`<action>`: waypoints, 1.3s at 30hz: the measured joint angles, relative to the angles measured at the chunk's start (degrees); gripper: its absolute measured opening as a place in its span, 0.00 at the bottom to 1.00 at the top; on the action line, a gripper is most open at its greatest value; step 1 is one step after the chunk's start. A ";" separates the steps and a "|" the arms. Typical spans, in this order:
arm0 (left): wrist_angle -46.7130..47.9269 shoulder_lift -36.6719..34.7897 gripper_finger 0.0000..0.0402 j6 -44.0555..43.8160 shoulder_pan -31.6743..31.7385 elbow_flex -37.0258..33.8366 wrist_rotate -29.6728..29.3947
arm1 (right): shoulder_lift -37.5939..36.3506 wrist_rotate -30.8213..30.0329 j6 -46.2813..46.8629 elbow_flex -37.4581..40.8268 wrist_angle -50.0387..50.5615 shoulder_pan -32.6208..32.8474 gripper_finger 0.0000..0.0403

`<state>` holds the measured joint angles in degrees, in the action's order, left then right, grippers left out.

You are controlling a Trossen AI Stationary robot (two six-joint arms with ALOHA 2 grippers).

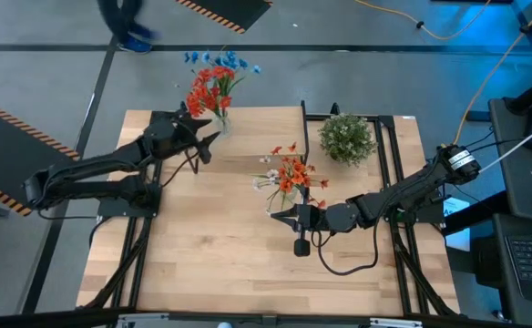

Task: Pick and place flowers into a vace then onto a shelf
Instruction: Put the transparent vase on the shelf

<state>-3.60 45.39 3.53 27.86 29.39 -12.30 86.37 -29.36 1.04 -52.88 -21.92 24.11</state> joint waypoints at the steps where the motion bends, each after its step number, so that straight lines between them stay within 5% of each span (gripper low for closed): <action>1: 1.99 -1.38 0.56 0.32 -0.46 -0.02 0.16 | 0.00 -0.01 0.00 0.00 0.00 -0.01 0.01; 10: 14.00 -13.64 0.48 -2.52 -8.56 -0.02 3.52 | 0.00 1.22 0.00 0.00 -0.03 0.03 0.01; 18: 21.68 -20.62 0.23 -4.34 -20.93 -0.02 7.37 | 0.00 2.47 0.21 0.00 -0.04 1.74 0.01; 26: 21.68 -20.64 0.02 -3.84 -31.20 -0.02 -0.32 | 0.00 -2.43 3.29 0.00 -0.06 4.86 0.01; 33: 21.39 -20.66 0.01 -4.61 -35.08 -0.02 -3.49 | 0.49 -3.99 5.37 -1.66 2.40 8.81 0.01; 39: 21.38 -20.66 0.01 -5.79 -36.94 -0.02 -3.49 | 4.31 -10.55 11.10 -10.33 15.97 12.99 0.00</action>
<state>17.78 24.73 -2.26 -9.08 29.36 -15.79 90.68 -39.92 12.14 -63.21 -5.95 37.10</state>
